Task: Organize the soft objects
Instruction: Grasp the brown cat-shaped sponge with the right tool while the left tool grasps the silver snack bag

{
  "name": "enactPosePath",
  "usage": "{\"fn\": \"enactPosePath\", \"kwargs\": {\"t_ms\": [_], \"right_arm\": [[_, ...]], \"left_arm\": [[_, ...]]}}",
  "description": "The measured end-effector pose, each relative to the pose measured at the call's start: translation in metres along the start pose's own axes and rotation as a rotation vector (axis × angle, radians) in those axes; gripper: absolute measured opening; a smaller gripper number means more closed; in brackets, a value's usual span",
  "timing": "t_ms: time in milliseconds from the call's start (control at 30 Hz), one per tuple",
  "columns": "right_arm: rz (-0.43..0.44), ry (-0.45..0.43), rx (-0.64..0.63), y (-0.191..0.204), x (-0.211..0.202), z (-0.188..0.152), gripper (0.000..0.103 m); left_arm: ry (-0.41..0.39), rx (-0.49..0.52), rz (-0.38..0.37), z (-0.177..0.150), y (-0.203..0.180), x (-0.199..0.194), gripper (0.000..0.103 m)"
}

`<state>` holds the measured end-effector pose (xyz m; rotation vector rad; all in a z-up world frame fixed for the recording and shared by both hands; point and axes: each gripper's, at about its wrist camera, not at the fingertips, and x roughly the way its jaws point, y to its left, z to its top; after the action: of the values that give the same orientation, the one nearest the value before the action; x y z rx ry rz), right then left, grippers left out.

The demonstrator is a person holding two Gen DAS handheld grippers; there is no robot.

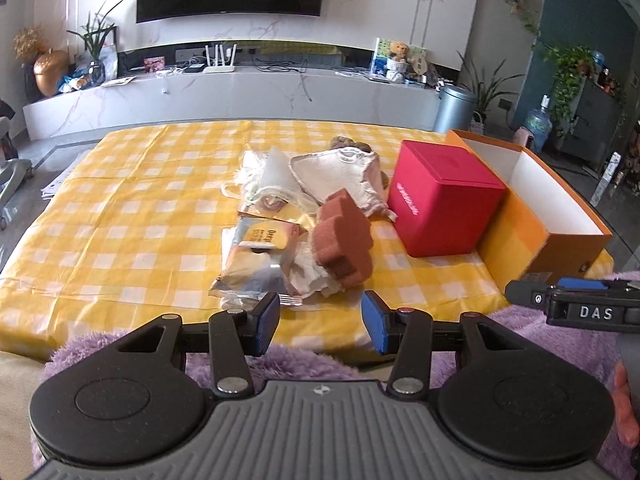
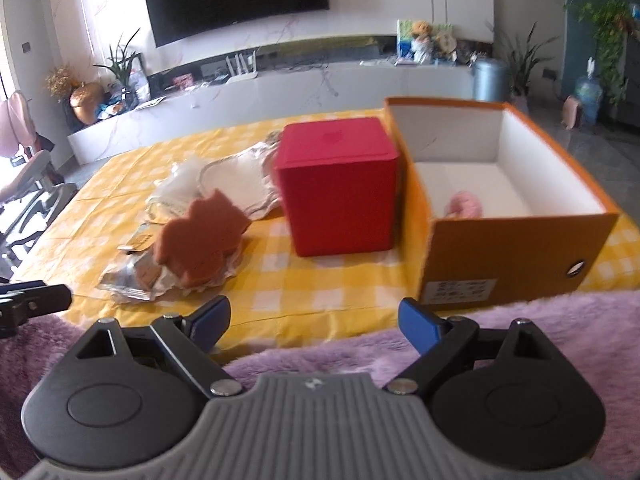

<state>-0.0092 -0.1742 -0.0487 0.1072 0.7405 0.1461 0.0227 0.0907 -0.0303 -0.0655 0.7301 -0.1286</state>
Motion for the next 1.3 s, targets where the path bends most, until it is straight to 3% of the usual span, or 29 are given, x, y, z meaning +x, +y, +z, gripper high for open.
{"fn": "enactPosePath", "kwargs": {"t_ms": [100,200,300,700,967,1167,1267,1300], "right_arm": [[0.041,0.031,0.017,0.008,0.011,0.005,0.093],[0.073,0.043,0.005,0.021,0.022,0.010,0.095],[0.099,0.056,-0.008,0.033,0.034,0.017,0.096],[0.172,0.162,-0.008,0.066,0.102,0.044,0.098],[0.210,0.243,0.048,0.081,0.152,0.054,0.098],[0.245,0.311,0.143,0.082,0.183,0.055,0.098],[0.272,0.309,0.153,0.082,0.188,0.054,0.091],[0.285,0.304,0.150,0.082,0.187,0.053,0.083]], "left_arm": [[-0.004,-0.012,0.012,0.004,0.008,0.005,0.057],[0.004,-0.028,0.028,0.010,0.016,0.012,0.070],[0.011,-0.045,0.032,0.016,0.024,0.018,0.074],[0.072,-0.057,0.035,0.033,0.053,0.052,0.080],[0.160,-0.149,0.042,0.036,0.070,0.078,0.080],[0.214,-0.127,0.030,0.042,0.068,0.100,0.081],[0.259,-0.105,0.039,0.043,0.065,0.113,0.081],[0.263,-0.101,0.039,0.043,0.064,0.115,0.081]]}}
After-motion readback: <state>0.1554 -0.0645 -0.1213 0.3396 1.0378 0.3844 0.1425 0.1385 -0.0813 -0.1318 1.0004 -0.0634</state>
